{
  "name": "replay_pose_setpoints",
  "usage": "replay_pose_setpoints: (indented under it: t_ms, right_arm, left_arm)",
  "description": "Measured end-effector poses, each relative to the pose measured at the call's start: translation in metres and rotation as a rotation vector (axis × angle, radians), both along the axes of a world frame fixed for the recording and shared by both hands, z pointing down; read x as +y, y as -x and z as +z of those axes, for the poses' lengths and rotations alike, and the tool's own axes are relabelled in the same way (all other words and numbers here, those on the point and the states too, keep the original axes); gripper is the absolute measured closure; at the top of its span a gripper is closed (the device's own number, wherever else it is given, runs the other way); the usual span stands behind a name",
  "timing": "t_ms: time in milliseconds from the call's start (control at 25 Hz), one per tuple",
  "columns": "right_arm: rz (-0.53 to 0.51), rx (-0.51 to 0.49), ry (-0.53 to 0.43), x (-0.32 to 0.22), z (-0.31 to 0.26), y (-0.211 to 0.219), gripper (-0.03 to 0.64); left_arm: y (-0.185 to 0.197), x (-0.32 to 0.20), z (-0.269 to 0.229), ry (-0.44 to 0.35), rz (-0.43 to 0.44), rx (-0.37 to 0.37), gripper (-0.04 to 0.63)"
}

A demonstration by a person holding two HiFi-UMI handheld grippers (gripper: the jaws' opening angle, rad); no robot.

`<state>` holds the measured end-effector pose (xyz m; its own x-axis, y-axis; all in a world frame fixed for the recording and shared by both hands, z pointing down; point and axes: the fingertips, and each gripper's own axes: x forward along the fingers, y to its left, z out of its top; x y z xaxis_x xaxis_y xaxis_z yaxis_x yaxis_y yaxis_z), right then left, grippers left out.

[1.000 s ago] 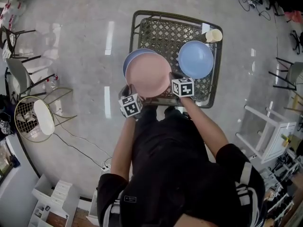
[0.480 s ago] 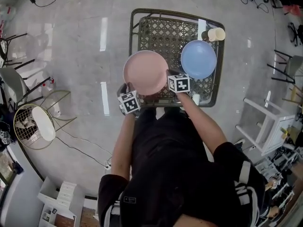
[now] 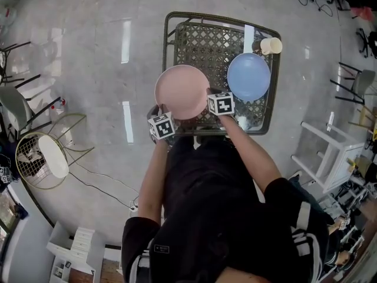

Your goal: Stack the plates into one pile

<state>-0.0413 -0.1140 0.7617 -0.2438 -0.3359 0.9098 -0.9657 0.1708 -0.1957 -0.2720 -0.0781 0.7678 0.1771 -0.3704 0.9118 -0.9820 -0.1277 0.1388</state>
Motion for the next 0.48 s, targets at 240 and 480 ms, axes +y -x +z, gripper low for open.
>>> replay_pose_setpoints:
  t_ms: [240,480]
  right_arm:
    - [-0.009,0.021,0.01,0.0028,0.005,0.0005,0.57]
    - [-0.007,0.02,0.009,0.0004,0.0002,0.0018,0.535]
  left_arm:
    - [-0.0066,0.0039,0.0049,0.005,0.038,0.008,0.468]
    - [-0.0075,0.0063,0.0044,0.031,0.013,0.021,0.448]
